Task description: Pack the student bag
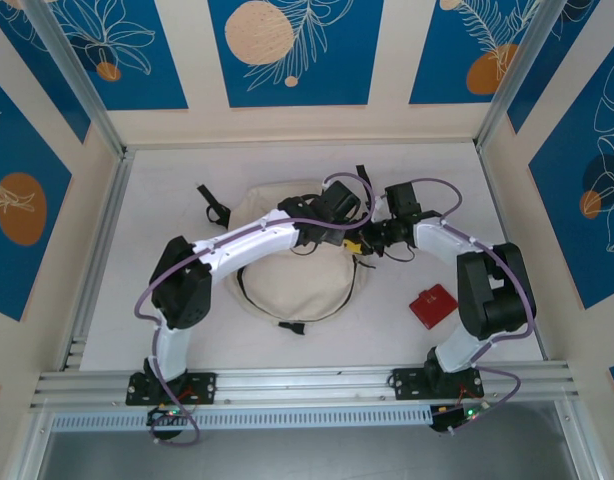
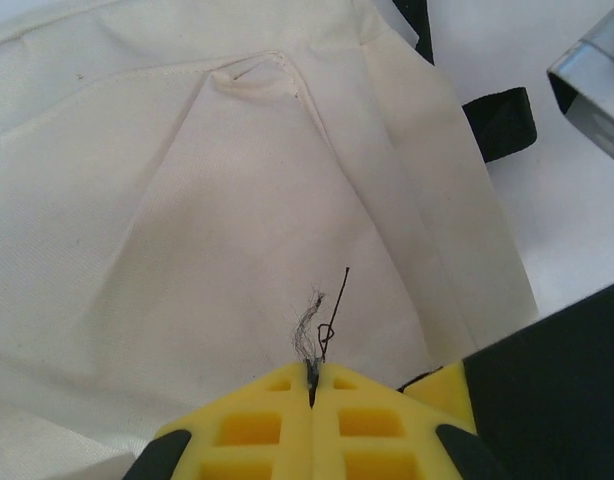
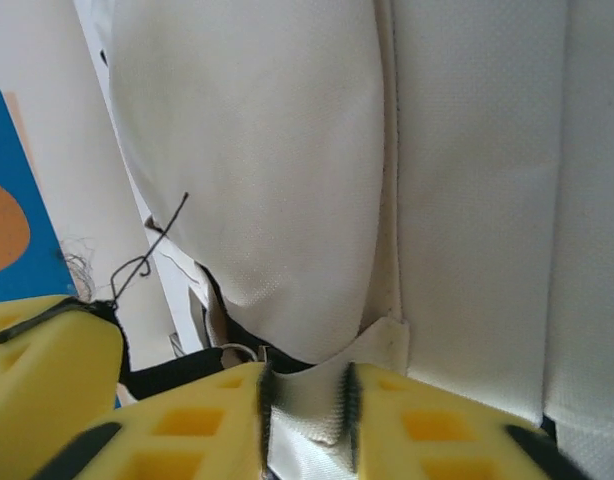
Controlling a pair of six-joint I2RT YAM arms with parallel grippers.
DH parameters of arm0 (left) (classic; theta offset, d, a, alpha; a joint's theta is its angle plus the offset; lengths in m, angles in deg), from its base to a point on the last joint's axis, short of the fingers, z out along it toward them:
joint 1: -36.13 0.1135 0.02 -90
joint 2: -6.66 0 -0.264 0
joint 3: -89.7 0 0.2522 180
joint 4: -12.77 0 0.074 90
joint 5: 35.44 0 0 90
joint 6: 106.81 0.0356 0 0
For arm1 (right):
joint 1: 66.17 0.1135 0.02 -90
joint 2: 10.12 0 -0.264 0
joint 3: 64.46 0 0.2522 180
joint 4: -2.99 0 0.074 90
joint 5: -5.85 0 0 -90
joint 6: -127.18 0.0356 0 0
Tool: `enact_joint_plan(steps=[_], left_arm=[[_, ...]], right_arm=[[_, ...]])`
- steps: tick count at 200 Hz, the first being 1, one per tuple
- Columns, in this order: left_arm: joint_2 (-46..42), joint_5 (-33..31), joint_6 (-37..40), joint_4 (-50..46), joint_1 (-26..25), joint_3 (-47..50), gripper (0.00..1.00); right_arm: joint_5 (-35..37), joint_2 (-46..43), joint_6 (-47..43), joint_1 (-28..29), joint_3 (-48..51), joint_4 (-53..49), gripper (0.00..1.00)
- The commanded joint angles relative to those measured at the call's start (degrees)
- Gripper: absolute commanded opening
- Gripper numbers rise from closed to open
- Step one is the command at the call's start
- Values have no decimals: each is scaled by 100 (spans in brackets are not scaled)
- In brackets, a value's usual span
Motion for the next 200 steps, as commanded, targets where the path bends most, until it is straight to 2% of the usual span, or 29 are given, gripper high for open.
enact_joint_plan(steps=[1, 38, 87, 167, 200], left_arm=[[-307, -201, 101, -65, 67, 106, 0], [-514, -579, 198, -111, 219, 370, 0], [-1055, -849, 190, -18, 555, 1232, 0], [-1803, -1144, 124, -124, 1290, 2245, 0], [-2026, -1154, -58, -14, 1548, 2809, 0]], right_arm=[[-51, 56, 21, 55, 44, -105, 16], [798, -129, -118, 57, 80, -647, 10], [1368, -325, -105, 55, 212, -936, 8], [1961, -455, -83, 111, 160, -1195, 9], [1884, -313, -339, 325, -23, -1149, 9]])
